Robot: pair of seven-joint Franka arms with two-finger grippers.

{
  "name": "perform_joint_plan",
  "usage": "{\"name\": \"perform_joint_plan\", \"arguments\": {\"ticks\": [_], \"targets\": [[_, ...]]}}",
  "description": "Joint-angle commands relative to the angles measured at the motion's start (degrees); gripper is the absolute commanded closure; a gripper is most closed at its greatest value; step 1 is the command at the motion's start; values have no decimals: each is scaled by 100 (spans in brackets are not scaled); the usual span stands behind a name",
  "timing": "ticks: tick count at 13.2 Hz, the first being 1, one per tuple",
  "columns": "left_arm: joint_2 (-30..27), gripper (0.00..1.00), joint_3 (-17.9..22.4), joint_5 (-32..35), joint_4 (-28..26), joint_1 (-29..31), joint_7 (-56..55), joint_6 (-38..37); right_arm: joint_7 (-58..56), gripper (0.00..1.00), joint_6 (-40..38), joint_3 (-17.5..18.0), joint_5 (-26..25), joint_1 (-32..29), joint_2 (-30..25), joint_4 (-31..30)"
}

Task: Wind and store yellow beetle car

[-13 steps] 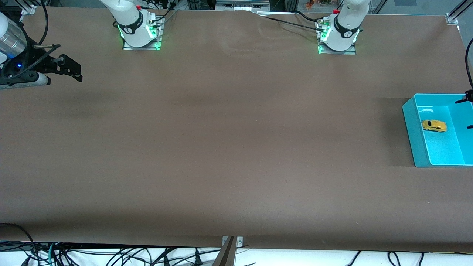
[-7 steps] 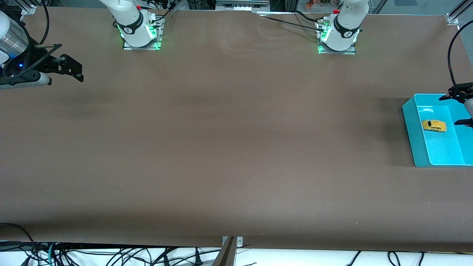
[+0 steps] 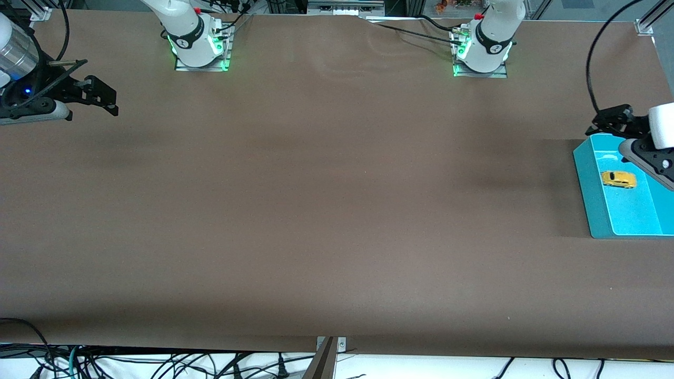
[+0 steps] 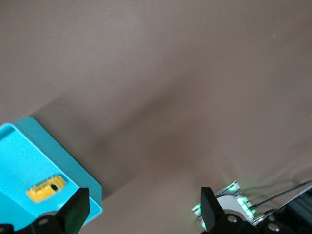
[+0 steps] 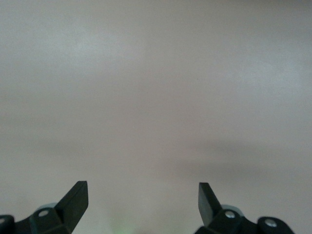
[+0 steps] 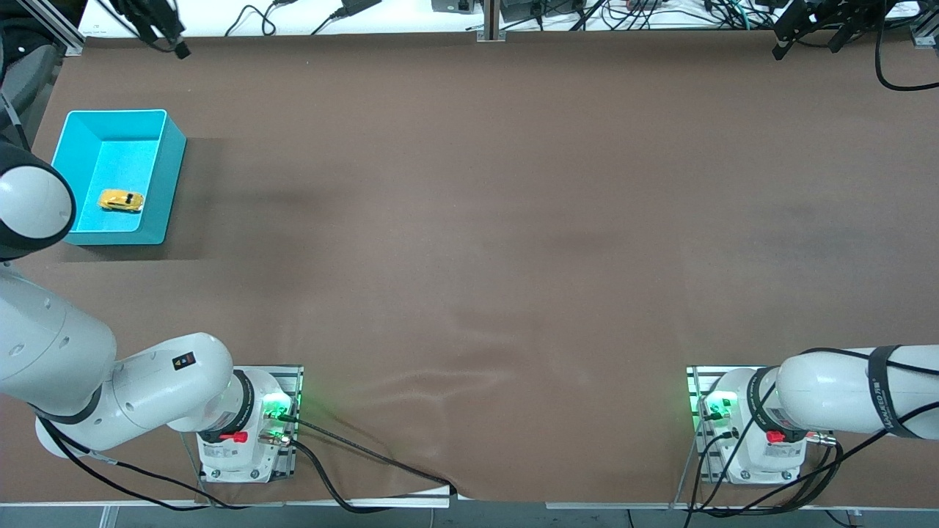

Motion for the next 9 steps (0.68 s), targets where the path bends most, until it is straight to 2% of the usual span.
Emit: {"name": "perform_joint_plan", "arguments": {"ticks": [1, 2, 4, 5, 7, 8, 9], "targets": [[-161, 0, 31, -426, -154, -210, -1358, -84, 3, 0, -57, 17, 85, 3, 15, 98], [-187, 0, 110, -621, -189, -358, -1772, -76, 3, 0, -49, 17, 85, 3, 24, 98], [-493, 0, 1125, -780, -512, -1322, -2014, 151, 3, 0, -40, 8, 85, 3, 24, 98], [-791, 0, 1530, -973, -940, -1605, -2005, 457, -5, 0, -40, 8, 85, 3, 24, 98], [-1634, 0, 1893, -966, -2108, -1906, -2031, 1570, 3, 0, -40, 8, 85, 11, 15, 98], [-1846, 0, 1964, -948, -2409, -2002, -2057, 1898, 3, 0, -31, 8, 85, 11, 24, 116], [-1953, 0, 2087, -878, -2482, -2256, -2441, 1902, 3, 0, -31, 8, 103, 11, 24, 116]]}}
